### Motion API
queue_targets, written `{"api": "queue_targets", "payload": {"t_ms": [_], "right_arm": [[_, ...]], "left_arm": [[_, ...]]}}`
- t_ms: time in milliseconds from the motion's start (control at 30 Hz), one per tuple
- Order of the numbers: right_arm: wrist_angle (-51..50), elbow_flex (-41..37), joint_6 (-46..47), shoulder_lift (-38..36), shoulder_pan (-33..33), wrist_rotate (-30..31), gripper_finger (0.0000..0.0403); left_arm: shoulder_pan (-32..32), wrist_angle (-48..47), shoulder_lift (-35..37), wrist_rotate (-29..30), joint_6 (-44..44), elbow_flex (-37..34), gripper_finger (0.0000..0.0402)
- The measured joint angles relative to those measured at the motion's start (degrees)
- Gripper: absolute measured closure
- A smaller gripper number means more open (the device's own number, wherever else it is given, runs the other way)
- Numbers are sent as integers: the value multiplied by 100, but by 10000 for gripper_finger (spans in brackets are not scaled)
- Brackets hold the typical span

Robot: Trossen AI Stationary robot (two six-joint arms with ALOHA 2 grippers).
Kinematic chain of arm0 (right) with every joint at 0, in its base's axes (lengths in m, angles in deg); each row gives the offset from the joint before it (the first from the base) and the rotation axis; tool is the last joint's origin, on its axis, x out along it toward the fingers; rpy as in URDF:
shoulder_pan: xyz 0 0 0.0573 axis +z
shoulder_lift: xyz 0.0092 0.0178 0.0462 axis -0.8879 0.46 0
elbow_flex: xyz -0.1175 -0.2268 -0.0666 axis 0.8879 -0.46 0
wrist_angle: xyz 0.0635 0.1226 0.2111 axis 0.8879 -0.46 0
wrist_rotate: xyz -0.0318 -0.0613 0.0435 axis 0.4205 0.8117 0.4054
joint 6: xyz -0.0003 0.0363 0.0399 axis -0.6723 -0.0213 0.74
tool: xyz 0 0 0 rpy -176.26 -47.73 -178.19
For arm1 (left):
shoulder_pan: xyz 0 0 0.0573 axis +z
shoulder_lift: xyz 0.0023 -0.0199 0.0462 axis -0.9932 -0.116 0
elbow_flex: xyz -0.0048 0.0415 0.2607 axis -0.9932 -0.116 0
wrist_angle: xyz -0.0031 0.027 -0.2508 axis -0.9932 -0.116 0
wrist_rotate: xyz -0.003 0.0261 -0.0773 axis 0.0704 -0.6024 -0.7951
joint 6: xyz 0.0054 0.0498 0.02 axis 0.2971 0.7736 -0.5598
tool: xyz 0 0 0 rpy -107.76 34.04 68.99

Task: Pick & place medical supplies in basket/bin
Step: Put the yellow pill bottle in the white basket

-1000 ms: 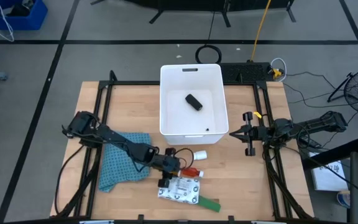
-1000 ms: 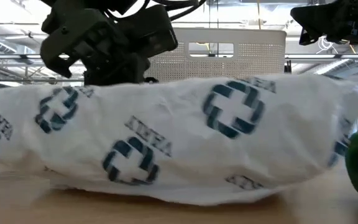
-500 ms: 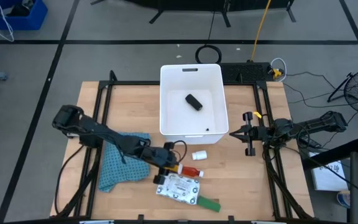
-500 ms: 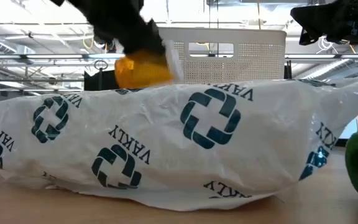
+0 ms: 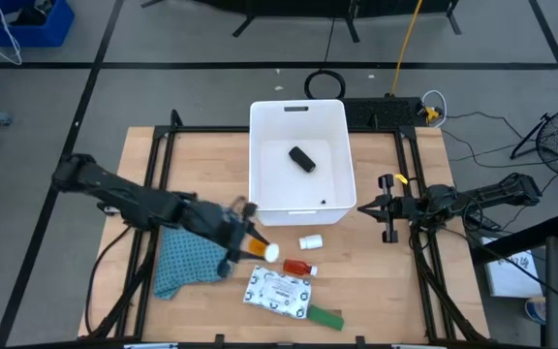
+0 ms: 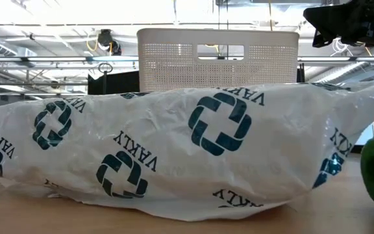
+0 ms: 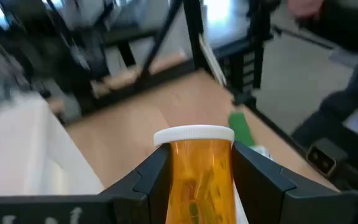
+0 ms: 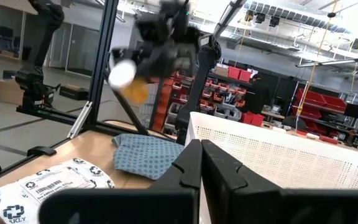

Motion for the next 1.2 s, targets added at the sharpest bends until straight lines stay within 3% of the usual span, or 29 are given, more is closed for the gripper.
{"api": "queue_targets", "payload": {"t_ms": [367,567,733,867,967,1200], "right_arm": [[-31,0,24,0,0,-1,403],[-42,0,20,0,0,-1,403],[-69,0,22,0,-2,-1,403],[-103,0,24,0,-1,-1,403],[-101,0,24,0,-2,-1,403],[-4,0,11,0,0,-1,403]], "left_arm": [[1238,-299,2021,46,414,-311,243],[2162,209,3183,38,179,-1735,242],[2971,1575,3945,-88,-504,-3206,242],[3479,2322,4235,-114,-1092,-3863,247],[3777,2396,4269,-115,-1400,-3960,245],[4079,1815,3815,-594,-1951,-3141,251]]}}
